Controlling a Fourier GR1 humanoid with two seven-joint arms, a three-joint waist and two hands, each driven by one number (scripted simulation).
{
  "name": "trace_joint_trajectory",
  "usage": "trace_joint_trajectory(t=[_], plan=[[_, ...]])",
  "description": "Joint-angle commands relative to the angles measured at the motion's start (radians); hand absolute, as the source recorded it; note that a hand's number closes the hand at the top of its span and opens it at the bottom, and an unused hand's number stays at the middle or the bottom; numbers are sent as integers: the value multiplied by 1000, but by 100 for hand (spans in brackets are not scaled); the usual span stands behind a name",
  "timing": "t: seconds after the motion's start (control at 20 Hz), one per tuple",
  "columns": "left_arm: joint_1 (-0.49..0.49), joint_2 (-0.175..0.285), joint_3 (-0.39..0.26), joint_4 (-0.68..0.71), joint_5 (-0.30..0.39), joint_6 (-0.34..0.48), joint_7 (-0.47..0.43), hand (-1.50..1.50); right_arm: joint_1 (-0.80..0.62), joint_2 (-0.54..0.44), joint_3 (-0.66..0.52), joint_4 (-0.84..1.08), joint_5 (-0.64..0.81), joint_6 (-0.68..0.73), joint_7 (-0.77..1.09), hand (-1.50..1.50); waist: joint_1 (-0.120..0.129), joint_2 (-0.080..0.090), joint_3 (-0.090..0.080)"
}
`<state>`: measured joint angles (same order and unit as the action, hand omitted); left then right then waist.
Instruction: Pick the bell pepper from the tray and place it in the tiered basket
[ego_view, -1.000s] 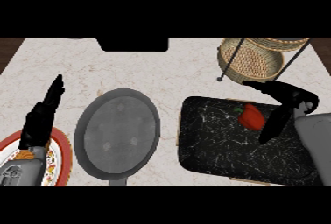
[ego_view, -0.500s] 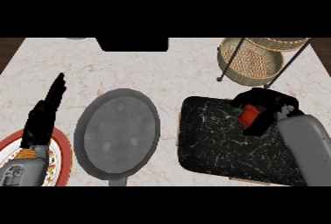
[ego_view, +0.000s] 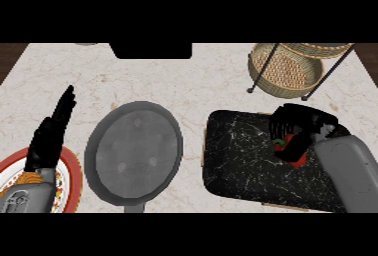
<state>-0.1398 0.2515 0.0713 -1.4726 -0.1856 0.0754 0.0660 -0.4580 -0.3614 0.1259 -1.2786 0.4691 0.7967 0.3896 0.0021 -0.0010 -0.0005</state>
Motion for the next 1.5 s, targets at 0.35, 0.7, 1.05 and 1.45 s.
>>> trace_joint_trajectory(t=[0.35, 0.7, 1.05, 1.45], plan=[[-45, -13, -32, 18, -3, -36, -12, 0, -204, 356, 190, 13, 206, -513, 476, 150, 88, 11, -2], [-91, -21, -32, 48, -17, -23, 15, 0, -425, 360, 260, 34, 223, -938, 643, 150, 76, 8, 0], [-54, -5, -6, 38, 6, -39, -3, 0, -645, 361, 301, 92, 438, -1129, 766, 150, 42, 2, -1], [-27, -19, -2, 26, -17, -8, -5, 0, -848, 336, 180, 216, 571, -929, 767, 150, 7, -1, 0]])
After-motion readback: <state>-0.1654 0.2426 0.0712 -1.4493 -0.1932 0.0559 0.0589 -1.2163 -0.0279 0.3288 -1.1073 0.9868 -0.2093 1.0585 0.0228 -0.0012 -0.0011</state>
